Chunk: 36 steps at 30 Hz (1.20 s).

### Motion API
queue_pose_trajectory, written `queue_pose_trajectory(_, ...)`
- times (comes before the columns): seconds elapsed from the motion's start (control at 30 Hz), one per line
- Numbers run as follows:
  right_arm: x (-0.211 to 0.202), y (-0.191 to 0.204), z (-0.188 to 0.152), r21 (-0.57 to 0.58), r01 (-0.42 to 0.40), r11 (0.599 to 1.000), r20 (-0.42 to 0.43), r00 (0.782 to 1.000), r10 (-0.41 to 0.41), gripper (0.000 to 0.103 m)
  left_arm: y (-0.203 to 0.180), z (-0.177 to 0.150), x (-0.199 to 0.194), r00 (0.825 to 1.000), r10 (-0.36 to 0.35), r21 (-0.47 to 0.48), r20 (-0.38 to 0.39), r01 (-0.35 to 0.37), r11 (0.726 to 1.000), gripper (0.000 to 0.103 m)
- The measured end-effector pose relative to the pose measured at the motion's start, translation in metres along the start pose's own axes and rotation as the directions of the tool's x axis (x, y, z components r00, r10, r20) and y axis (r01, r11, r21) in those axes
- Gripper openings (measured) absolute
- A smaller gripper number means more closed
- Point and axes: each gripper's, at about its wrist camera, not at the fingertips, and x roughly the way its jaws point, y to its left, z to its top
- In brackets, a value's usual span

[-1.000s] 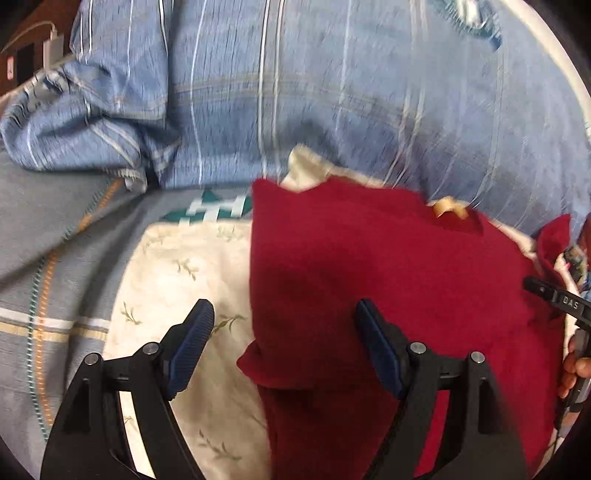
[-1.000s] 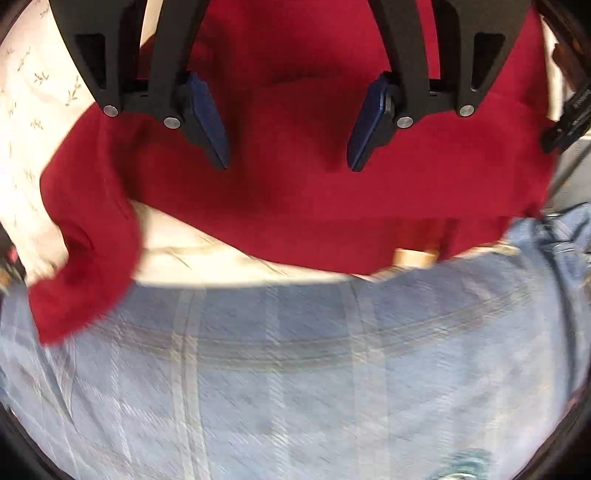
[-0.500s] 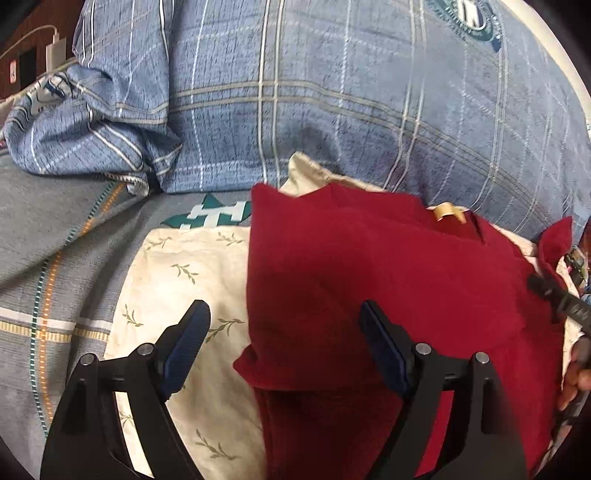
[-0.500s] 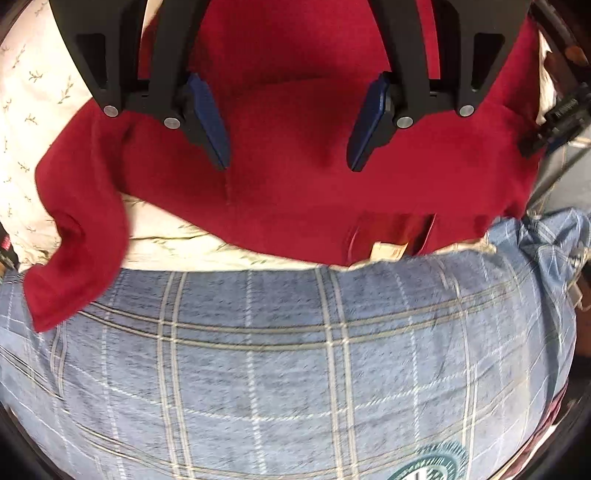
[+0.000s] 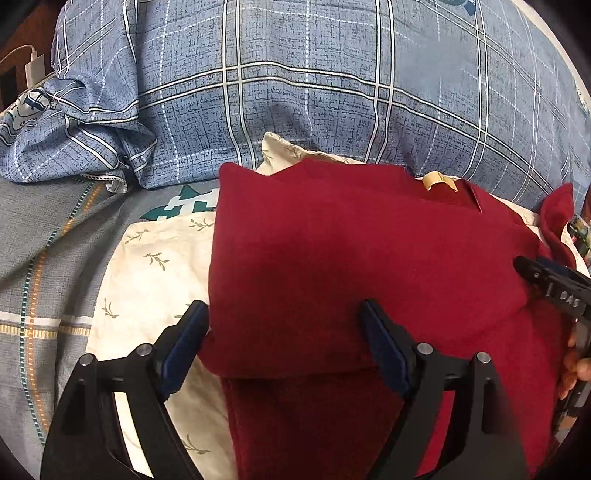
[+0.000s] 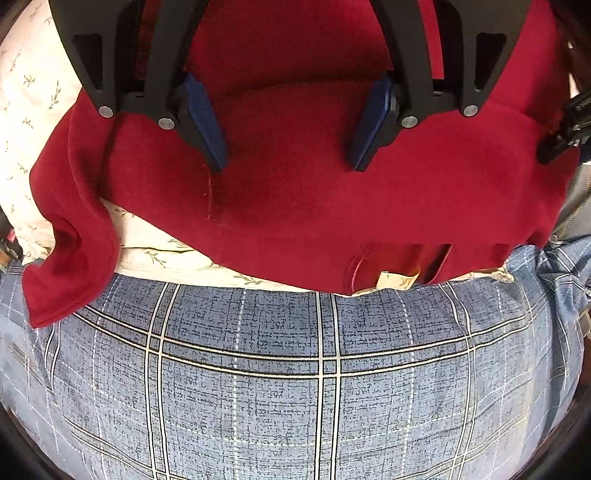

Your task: Fold small clothes

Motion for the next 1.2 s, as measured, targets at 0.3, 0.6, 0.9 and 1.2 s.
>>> queue_pose_trajectory(0.3, -0.037, -0.075, 0.026, 0.168, 0.004, 0.986, 0.093, 0.995, -0.02, 0.075, 0.0, -0.001, 0.001, 1.0, 0.0, -0.011, 0.003, 0.0, 1.0, 0.087)
queue_pose_trajectory(0.6, 0.013, -0.172, 0.077, 0.372, 0.149, 0.916, 0.011, 0.986, -0.165, 0.075, 0.0, -0.002, 0.002, 1.0, 0.004, -0.011, 0.007, -0.004, 1.0, 0.087)
queue_pose_trajectory(0.9, 0.066, -0.202, 0.099, 0.393, 0.213, 0.894, -0.089, 0.977, -0.194, 0.024, 0.003, -0.002, 0.005, 1.0, -0.008, -0.019, -0.002, 0.007, 1.0, 0.09)
queue_pose_trajectory(1.2, 0.008, -0.19, 0.092, 0.334, 0.005, 0.942, 0.052, 0.998, -0.024, 0.006, 0.008, 0.0, 0.0, 1.0, -0.013, -0.03, 0.004, 0.013, 0.999, 0.09)
